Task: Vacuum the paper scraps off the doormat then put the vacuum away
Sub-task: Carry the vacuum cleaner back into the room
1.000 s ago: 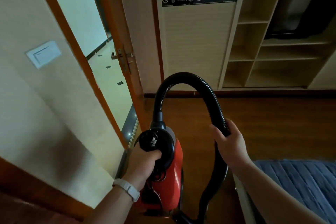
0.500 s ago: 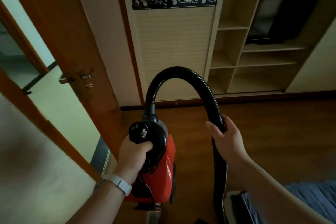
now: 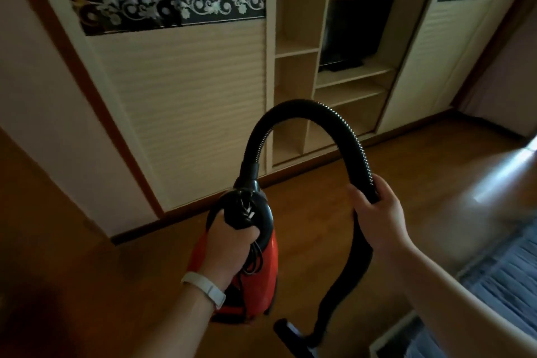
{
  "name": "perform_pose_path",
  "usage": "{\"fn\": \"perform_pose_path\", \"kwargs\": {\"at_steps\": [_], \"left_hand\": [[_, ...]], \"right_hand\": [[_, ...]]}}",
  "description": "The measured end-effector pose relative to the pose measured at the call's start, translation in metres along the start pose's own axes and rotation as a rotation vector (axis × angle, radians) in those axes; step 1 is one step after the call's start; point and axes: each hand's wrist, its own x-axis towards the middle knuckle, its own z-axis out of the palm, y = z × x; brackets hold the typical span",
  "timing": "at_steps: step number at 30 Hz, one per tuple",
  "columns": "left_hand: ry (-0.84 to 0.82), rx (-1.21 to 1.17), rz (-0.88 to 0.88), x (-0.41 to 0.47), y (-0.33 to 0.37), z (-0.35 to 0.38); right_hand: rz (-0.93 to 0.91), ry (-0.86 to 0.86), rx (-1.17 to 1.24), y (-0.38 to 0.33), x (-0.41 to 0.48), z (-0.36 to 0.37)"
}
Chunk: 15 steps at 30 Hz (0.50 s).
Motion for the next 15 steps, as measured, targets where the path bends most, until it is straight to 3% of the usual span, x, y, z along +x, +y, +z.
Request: {"fn": "perform_pose_path", "kwargs": {"at_steps": [4, 9, 15], "left_hand": [[-0.1, 0.012, 0.011, 0.068, 0.019, 0.016], [-0.11, 0.043, -0.014, 0.147, 0.029, 0.066], [-0.155, 0.049, -0.04, 0.229, 0.059, 0.138]], "right_hand": [[0.016, 0.087, 0.014, 0.002, 0.044, 0.006], [0.034, 0.177, 0.039, 0.024, 0.118, -0.001], [0.094, 0.181, 0.188, 0.051, 0.222, -0.013]]}}
